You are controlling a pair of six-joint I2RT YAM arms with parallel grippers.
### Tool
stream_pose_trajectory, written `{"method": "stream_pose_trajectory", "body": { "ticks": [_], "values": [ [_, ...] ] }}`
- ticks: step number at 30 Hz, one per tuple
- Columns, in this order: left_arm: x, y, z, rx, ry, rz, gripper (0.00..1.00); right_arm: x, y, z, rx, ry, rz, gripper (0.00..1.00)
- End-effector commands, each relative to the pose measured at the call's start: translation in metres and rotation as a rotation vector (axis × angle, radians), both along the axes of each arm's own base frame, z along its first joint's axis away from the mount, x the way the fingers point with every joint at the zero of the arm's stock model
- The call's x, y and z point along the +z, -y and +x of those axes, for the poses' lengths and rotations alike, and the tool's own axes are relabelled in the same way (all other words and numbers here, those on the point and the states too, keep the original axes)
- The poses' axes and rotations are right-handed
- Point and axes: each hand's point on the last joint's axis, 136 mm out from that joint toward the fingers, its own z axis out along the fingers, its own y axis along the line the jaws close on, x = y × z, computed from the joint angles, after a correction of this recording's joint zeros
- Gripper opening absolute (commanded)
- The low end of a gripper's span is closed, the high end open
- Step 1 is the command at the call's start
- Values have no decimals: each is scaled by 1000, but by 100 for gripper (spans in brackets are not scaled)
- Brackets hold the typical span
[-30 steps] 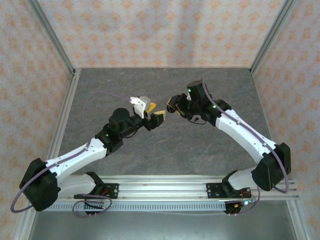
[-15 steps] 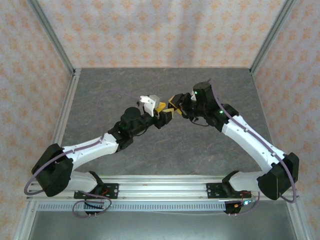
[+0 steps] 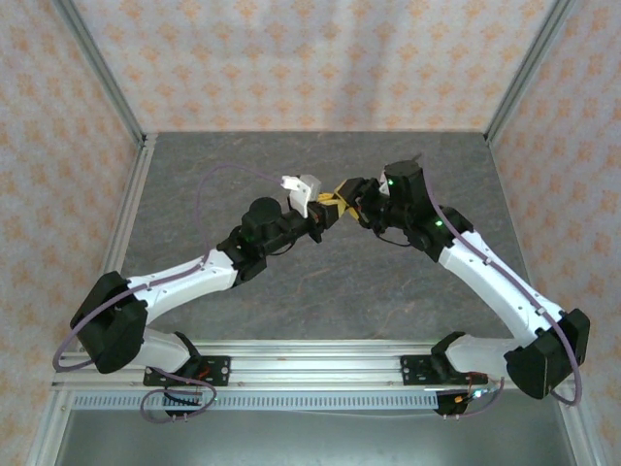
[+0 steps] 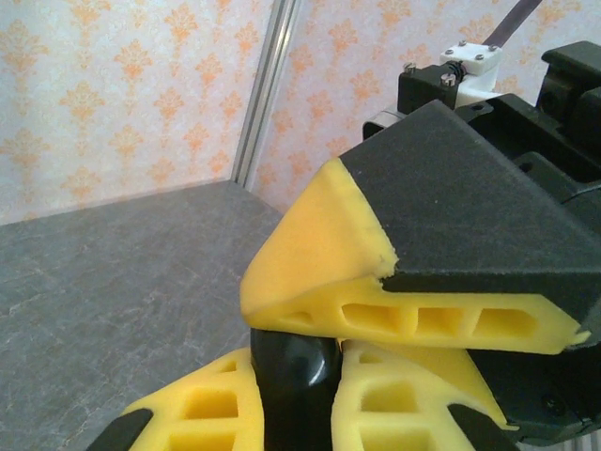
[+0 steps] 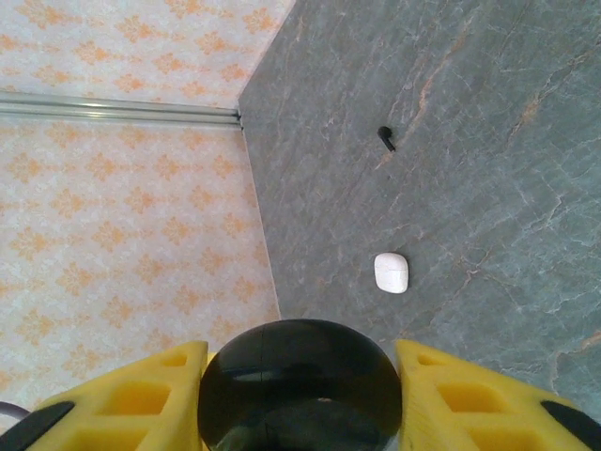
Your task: Insert wireless bluetooth earbuds into charging case
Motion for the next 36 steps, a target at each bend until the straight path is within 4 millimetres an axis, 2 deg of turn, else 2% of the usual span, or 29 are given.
{"method": "stream_pose_trajectory", "body": {
  "ticks": [1,6,10,12,17,22,27,32,36],
  "values": [
    [15,3,-7,-38,38,50,1,12,-5,-4,20,30,48,48],
    [13,-2,-15,-70,18,144,0,40,6,-7,60,168,27,65],
    [11,-12,-21,-168,-22,190,0,57,38,-13,144,291,-116,67],
    [13,-24,-23,-230,-73,159,0,67,43,-21,243,359,-170,67],
    [27,-43,-37,-381,-140,154,0,66,29,-42,479,438,-212,69],
    [40,-41,-56,-543,-168,209,0,68,19,-53,552,548,-152,68],
    [68,-36,-69,-657,-157,184,0,63,13,-65,607,602,-146,61],
    [72,-39,-78,-686,-162,209,0,78,-1,-73,654,656,-72,61],
    [76,-38,-84,-717,-173,194,0,87,-13,-79,704,692,-29,57]
  ]
}}
